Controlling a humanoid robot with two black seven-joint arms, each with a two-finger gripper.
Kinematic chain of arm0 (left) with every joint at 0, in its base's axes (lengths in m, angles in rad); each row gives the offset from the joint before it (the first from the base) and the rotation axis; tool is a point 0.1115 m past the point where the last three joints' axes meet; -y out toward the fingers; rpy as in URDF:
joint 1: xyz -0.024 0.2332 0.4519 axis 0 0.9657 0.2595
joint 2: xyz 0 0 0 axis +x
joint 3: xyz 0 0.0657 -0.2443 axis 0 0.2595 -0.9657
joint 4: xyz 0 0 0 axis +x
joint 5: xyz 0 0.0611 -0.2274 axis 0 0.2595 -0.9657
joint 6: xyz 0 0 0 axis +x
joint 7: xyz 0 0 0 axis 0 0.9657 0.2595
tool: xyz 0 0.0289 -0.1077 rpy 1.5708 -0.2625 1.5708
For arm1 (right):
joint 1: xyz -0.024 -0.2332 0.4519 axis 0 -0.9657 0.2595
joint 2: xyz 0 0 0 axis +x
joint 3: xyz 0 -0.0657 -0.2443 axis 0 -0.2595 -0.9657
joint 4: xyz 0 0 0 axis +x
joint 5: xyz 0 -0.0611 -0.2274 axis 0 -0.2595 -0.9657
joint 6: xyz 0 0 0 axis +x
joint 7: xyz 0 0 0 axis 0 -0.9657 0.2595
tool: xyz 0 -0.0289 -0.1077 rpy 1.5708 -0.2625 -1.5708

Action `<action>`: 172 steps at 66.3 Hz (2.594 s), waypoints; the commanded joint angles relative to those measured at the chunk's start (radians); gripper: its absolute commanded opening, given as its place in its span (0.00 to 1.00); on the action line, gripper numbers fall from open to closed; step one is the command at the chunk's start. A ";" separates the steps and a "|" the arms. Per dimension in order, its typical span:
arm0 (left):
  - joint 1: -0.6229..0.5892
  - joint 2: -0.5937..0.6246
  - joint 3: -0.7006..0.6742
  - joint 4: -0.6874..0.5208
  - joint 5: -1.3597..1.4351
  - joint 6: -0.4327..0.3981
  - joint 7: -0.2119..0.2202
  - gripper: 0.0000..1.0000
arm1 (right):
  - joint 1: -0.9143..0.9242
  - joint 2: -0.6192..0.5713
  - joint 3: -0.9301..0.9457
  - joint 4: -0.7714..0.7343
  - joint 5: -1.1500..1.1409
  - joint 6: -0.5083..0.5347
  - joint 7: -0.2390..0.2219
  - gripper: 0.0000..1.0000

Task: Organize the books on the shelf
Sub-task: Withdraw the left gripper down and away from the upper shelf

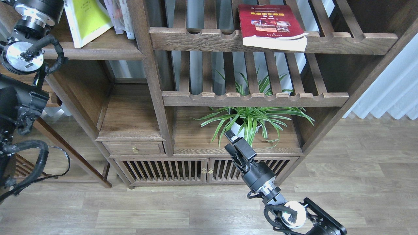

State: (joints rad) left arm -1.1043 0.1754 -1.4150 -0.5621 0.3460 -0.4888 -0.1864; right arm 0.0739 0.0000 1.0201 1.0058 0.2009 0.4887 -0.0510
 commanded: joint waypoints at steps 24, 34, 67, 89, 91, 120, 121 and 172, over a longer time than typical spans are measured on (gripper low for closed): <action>0.020 -0.093 0.002 -0.074 -0.153 0.000 -0.107 0.99 | -0.003 0.000 0.002 -0.001 0.002 0.000 0.000 0.99; 0.087 -0.090 0.011 -0.162 -0.154 0.000 -0.096 0.99 | -0.005 0.000 0.002 -0.001 0.008 0.000 0.000 0.99; 0.161 -0.073 -0.010 -0.269 -0.162 0.000 -0.094 1.00 | -0.009 0.000 0.002 -0.001 0.008 0.000 0.002 0.99; 0.250 -0.083 -0.004 -0.305 -0.303 0.000 -0.103 0.96 | -0.008 0.000 0.003 -0.001 0.014 0.000 0.002 0.99; 0.265 -0.083 -0.001 -0.312 -0.303 0.000 -0.102 0.97 | -0.008 0.000 0.003 -0.001 0.017 0.000 0.002 0.99; 0.514 -0.083 0.031 -0.587 -0.302 0.000 -0.097 1.00 | -0.008 0.000 0.000 -0.001 0.020 0.000 0.002 0.99; 0.518 -0.083 0.031 -0.590 -0.302 0.000 -0.097 1.00 | -0.008 0.000 0.000 -0.001 0.020 0.000 0.002 0.99; 0.957 -0.175 0.051 -0.716 -0.300 0.000 -0.091 0.99 | -0.006 0.000 0.000 -0.001 0.074 0.000 0.007 0.99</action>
State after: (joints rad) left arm -0.2054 0.0007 -1.4059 -1.2826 0.0430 -0.4887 -0.2791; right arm 0.0684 0.0000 1.0205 1.0030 0.2752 0.4887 -0.0430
